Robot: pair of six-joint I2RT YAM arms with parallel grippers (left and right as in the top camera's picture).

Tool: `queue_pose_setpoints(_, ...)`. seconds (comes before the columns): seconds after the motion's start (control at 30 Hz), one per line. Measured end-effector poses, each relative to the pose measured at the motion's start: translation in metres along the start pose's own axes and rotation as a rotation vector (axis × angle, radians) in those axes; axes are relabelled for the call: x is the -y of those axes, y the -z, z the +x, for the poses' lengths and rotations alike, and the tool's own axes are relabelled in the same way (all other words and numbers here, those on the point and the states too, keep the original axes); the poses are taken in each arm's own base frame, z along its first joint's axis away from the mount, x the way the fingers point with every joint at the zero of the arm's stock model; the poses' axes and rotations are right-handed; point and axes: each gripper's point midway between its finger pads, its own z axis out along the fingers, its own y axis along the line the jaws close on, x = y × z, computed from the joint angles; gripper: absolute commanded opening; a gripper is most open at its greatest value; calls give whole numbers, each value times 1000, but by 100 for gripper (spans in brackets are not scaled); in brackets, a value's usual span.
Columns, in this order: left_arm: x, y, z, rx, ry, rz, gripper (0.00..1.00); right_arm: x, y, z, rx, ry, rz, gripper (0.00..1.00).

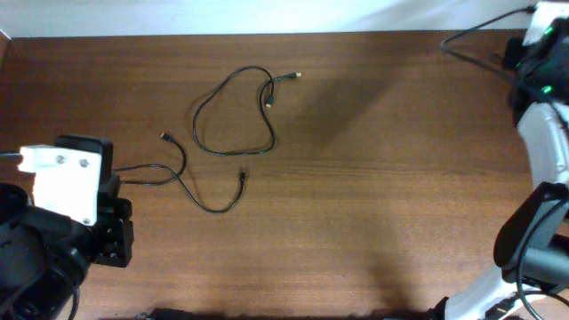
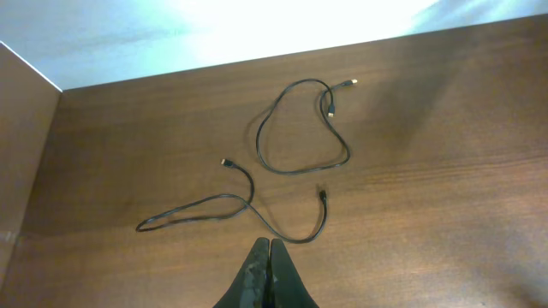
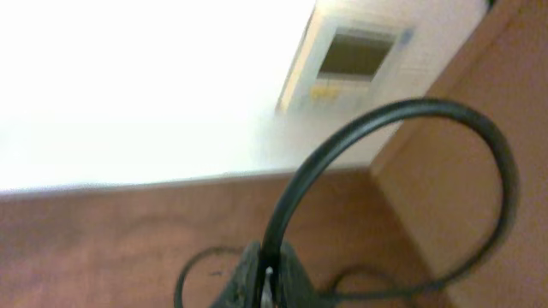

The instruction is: Untangle cables

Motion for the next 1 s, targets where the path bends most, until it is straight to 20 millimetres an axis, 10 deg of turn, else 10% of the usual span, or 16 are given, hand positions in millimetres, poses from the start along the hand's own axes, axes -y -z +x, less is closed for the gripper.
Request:
queue_pose_setpoints(0.1,0,0,0,0,7,0,0,44,-1,-28,61,-40,7,4)
queue_pose_setpoints(0.27,0,0,-4,14,18,-1,0,45,-63,203,-466,-145,-100,8)
queue_pose_setpoints(0.3,0,0,-4,15,20,-1,0,43,-63,226,-518,-163,-117,99)
queue_pose_setpoints(0.47,0,0,-4,16,21,-1,0,24,-61,222,-525,-201,-205,99)
queue_pose_setpoints(0.53,0,0,-4,16,21,-1,0,6,-54,182,-551,-210,-248,99)
queue_pose_setpoints(0.57,0,0,-4,17,21,-1,0,7,-54,153,-526,-249,-229,92)
queue_pose_setpoints(0.6,0,0,-4,16,21,-1,0,7,-51,123,-495,-317,-207,17)
queue_pose_setpoints(0.63,0,0,-4,16,21,-1,0,12,-41,114,-517,-398,-156,4)
queue_pose_setpoints(0.83,0,0,1,-6,20,0,0,82,-16,219,-687,-977,410,4)
queue_pose_setpoints(1.0,0,0,1,-6,24,0,0,88,-42,234,-558,-1087,527,4)
